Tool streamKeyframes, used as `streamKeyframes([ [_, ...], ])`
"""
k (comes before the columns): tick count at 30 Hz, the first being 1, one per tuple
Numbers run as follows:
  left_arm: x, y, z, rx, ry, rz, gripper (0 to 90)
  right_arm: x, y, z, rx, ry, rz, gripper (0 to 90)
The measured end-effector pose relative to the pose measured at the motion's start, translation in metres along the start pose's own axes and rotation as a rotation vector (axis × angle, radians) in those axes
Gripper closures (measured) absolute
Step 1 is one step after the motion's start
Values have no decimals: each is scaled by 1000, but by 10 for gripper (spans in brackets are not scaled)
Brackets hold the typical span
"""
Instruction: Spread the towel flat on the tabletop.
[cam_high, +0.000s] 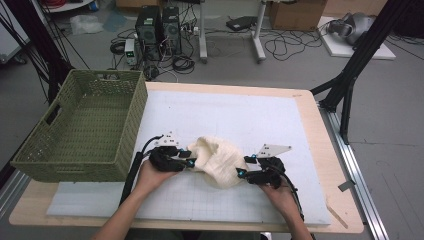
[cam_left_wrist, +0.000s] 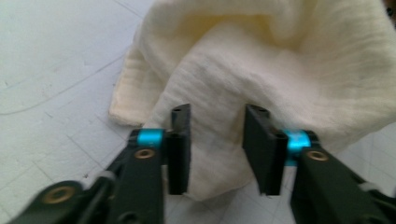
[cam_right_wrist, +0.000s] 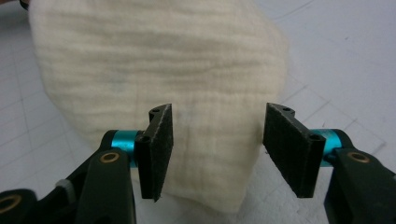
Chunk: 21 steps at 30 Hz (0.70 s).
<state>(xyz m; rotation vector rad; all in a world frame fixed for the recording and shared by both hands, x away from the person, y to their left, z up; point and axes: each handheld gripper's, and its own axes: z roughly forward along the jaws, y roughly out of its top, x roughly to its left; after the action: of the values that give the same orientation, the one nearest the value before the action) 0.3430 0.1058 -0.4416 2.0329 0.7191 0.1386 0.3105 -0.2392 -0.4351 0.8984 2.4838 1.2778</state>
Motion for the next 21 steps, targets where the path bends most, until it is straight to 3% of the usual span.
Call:
streamKeyframes([
  [5,-2,-1,6,56,11,34,814,0,-1,6,56,-6,-26,543],
  [8,-3,-2,9,65,13,39,868,0,-2,10,92,-4,-44,599],
  [12,-4,-2,10,70,18,42,894,1,-1,12,101,5,-60,669],
  [15,-4,-2,8,75,19,51,896,1,-1,12,100,24,-72,777],
  [18,-5,0,2,71,19,55,897,1,-1,10,98,33,-82,848],
  [21,-9,3,-10,46,18,58,898,0,1,6,79,47,-77,862],
])
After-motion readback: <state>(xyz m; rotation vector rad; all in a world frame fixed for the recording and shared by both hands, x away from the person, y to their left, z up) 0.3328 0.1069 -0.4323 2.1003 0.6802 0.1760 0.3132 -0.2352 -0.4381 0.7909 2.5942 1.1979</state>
